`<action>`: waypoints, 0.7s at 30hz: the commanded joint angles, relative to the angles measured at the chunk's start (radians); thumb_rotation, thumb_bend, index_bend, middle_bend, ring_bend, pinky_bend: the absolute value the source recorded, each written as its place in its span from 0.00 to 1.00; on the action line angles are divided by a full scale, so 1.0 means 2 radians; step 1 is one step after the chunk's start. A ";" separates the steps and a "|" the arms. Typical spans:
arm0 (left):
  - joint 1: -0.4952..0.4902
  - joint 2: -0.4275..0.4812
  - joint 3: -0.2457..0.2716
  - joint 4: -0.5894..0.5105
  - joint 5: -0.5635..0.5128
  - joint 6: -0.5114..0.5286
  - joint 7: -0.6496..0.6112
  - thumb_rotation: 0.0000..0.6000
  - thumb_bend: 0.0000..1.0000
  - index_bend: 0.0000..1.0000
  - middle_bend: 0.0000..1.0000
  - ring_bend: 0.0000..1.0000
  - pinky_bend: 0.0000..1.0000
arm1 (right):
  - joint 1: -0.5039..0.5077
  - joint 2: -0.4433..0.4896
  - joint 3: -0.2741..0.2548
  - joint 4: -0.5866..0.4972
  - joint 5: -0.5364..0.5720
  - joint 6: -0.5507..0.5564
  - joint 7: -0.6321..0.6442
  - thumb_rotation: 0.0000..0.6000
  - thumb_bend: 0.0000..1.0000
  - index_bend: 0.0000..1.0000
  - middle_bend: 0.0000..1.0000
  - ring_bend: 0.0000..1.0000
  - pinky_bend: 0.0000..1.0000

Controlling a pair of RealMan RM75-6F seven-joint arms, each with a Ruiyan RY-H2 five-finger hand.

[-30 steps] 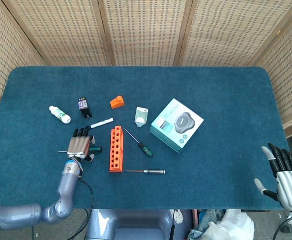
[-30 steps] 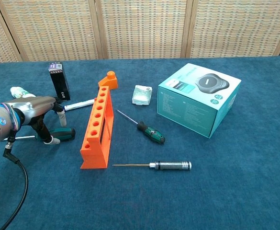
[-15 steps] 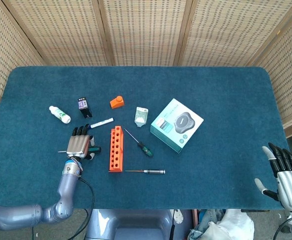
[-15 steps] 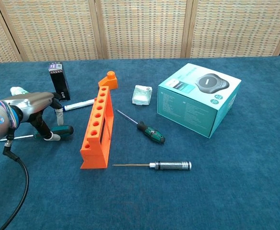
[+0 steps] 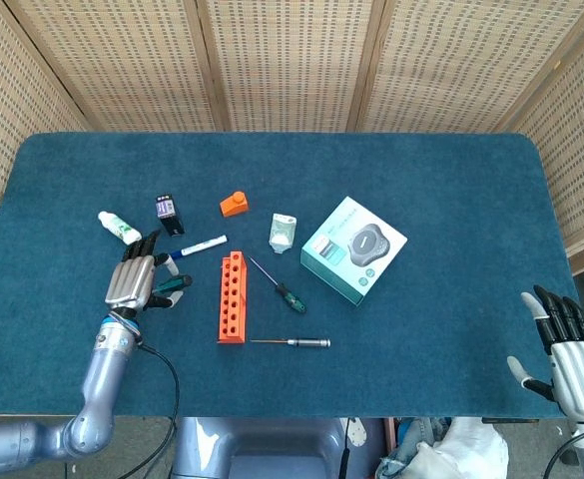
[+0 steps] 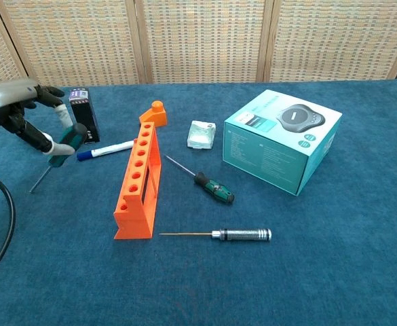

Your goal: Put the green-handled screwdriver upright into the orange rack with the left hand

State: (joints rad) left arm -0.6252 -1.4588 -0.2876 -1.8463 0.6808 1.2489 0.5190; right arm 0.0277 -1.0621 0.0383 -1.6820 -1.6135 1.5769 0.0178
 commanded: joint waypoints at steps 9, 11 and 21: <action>0.056 0.076 -0.058 -0.131 0.057 0.001 -0.174 1.00 0.30 0.56 0.00 0.00 0.00 | 0.000 -0.001 0.000 -0.001 0.001 -0.001 -0.006 1.00 0.26 0.00 0.00 0.00 0.00; 0.059 0.084 -0.069 -0.143 0.051 -0.008 -0.200 1.00 0.30 0.56 0.00 0.00 0.00 | 0.000 -0.002 0.000 -0.001 0.001 -0.001 -0.006 1.00 0.26 0.00 0.00 0.00 0.00; 0.036 0.089 -0.097 -0.170 0.021 -0.035 -0.239 1.00 0.30 0.56 0.00 0.00 0.00 | 0.001 -0.002 0.000 0.000 0.001 -0.004 -0.004 1.00 0.26 0.00 0.00 0.00 0.00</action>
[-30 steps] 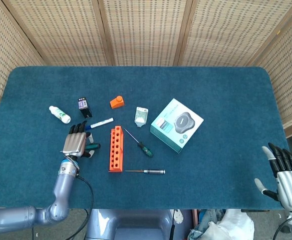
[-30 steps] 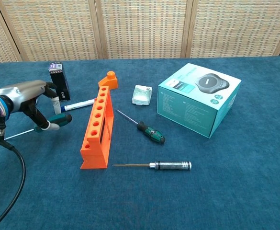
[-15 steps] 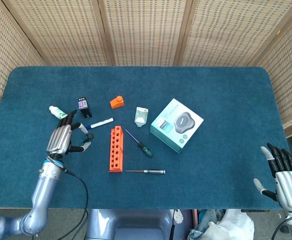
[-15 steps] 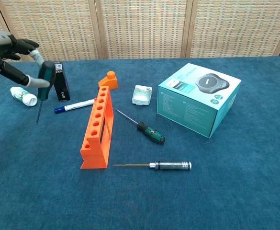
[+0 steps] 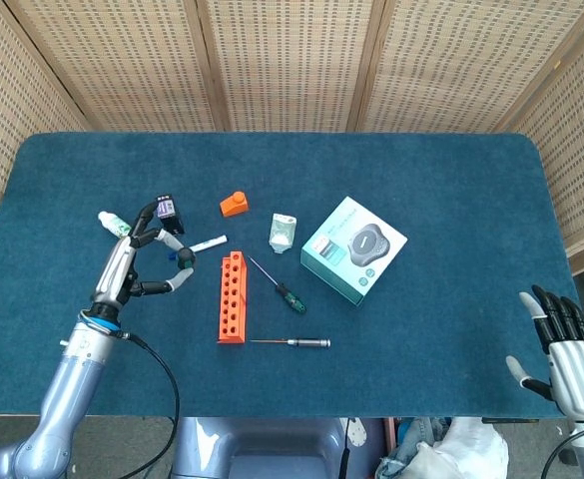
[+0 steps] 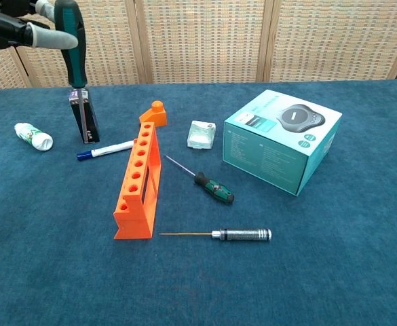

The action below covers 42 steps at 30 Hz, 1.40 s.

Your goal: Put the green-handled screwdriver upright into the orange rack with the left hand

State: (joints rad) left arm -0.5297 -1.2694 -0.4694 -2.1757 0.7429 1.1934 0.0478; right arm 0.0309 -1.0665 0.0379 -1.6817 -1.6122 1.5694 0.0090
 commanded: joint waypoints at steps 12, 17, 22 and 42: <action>-0.045 -0.034 0.001 -0.006 -0.034 0.002 0.006 1.00 0.30 0.56 0.00 0.00 0.00 | 0.000 0.001 0.000 0.001 0.001 0.001 0.005 1.00 0.26 0.00 0.00 0.00 0.00; -0.054 -0.051 0.003 -0.009 -0.027 0.011 0.004 1.00 0.30 0.57 0.00 0.00 0.00 | 0.000 0.001 0.000 0.001 0.000 0.002 0.006 1.00 0.26 0.00 0.00 0.00 0.00; -0.063 -0.065 0.008 -0.004 -0.025 0.022 0.010 1.00 0.30 0.57 0.00 0.00 0.00 | -0.001 0.002 0.000 0.001 -0.001 0.003 0.007 1.00 0.26 0.00 0.00 0.00 0.00; -0.050 -0.062 0.028 0.022 0.013 0.008 -0.031 1.00 0.30 0.58 0.00 0.00 0.00 | 0.000 0.000 -0.001 0.001 -0.003 0.003 0.005 1.00 0.26 0.00 0.00 0.00 0.00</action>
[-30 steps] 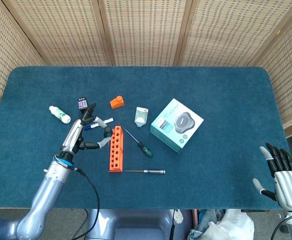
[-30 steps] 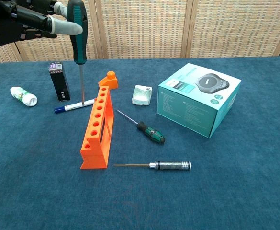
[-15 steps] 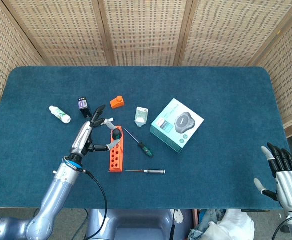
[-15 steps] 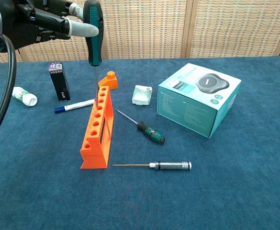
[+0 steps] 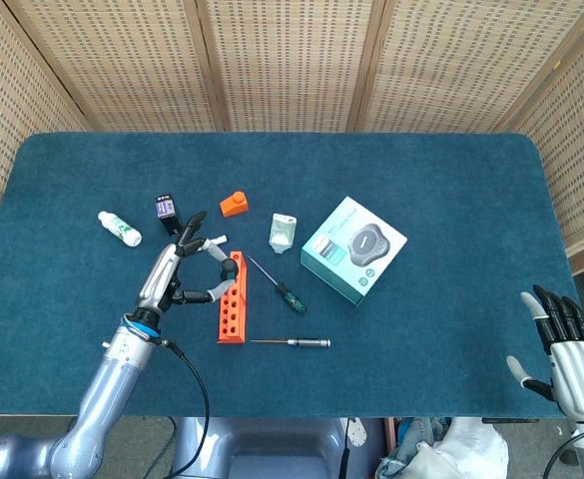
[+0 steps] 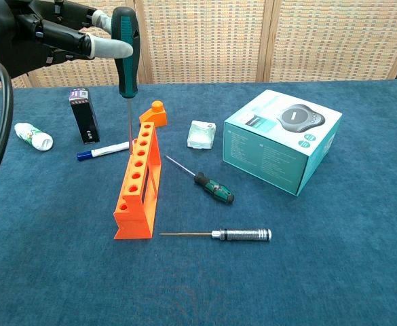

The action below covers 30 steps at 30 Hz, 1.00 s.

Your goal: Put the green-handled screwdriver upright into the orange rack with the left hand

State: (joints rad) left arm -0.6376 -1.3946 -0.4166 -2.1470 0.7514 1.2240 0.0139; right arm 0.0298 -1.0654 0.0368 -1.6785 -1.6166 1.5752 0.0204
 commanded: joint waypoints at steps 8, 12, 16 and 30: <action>0.012 0.001 0.006 0.020 0.036 -0.017 -0.042 1.00 0.30 0.58 0.00 0.00 0.00 | 0.001 -0.001 0.000 0.000 0.001 -0.002 -0.002 1.00 0.26 0.00 0.00 0.00 0.00; 0.012 0.002 0.001 0.019 0.038 -0.026 -0.056 1.00 0.30 0.58 0.00 0.00 0.00 | 0.001 -0.002 -0.001 0.000 0.000 -0.003 -0.003 1.00 0.26 0.00 0.00 0.00 0.00; 0.010 0.003 0.003 0.020 0.040 -0.029 -0.055 1.00 0.30 0.58 0.00 0.00 0.00 | 0.001 -0.002 -0.001 0.000 0.000 -0.002 -0.003 1.00 0.26 0.00 0.00 0.00 0.00; 0.005 -0.009 0.012 0.036 0.048 -0.030 -0.052 1.00 0.30 0.59 0.00 0.00 0.00 | 0.001 -0.001 -0.001 0.000 0.000 -0.002 -0.003 1.00 0.26 0.00 0.00 0.00 0.00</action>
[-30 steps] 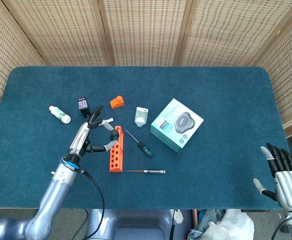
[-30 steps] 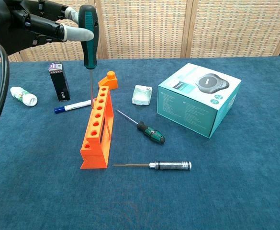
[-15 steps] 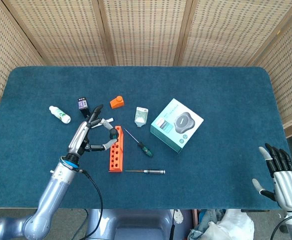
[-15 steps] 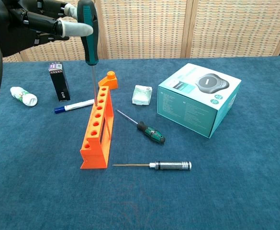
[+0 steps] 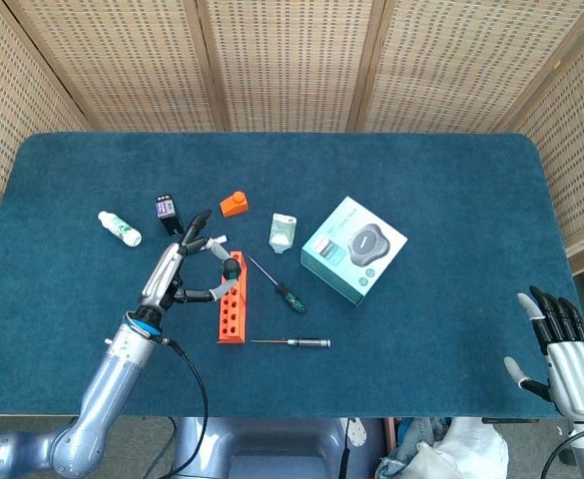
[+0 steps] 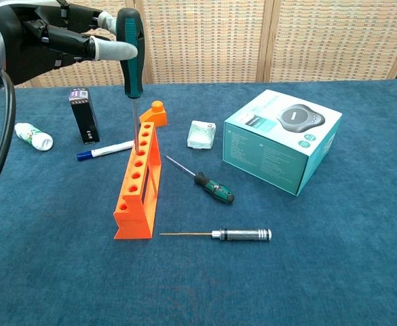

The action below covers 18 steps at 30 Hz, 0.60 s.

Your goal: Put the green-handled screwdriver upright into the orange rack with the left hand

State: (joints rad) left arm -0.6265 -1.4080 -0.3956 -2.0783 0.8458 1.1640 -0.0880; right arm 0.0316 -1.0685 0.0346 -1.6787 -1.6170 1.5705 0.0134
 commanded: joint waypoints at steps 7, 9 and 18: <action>0.001 -0.007 0.009 0.015 0.010 -0.006 -0.007 1.00 0.30 0.59 0.00 0.00 0.00 | 0.000 0.000 0.000 0.000 0.000 0.000 0.000 1.00 0.26 0.00 0.00 0.00 0.00; 0.003 -0.009 0.012 0.020 0.014 -0.008 -0.010 1.00 0.30 0.59 0.00 0.00 0.00 | 0.000 0.000 0.000 0.000 0.000 -0.001 0.000 1.00 0.26 0.00 0.00 0.00 0.00; 0.015 -0.015 0.031 0.038 0.025 -0.015 -0.029 1.00 0.30 0.59 0.00 0.00 0.00 | 0.000 0.001 0.000 0.000 0.001 -0.001 0.000 1.00 0.26 0.00 0.00 0.00 0.00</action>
State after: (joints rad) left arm -0.5993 -1.4370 -0.3360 -2.0063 0.8920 1.1368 -0.1428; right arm 0.0321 -1.0672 0.0344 -1.6785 -1.6142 1.5676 0.0135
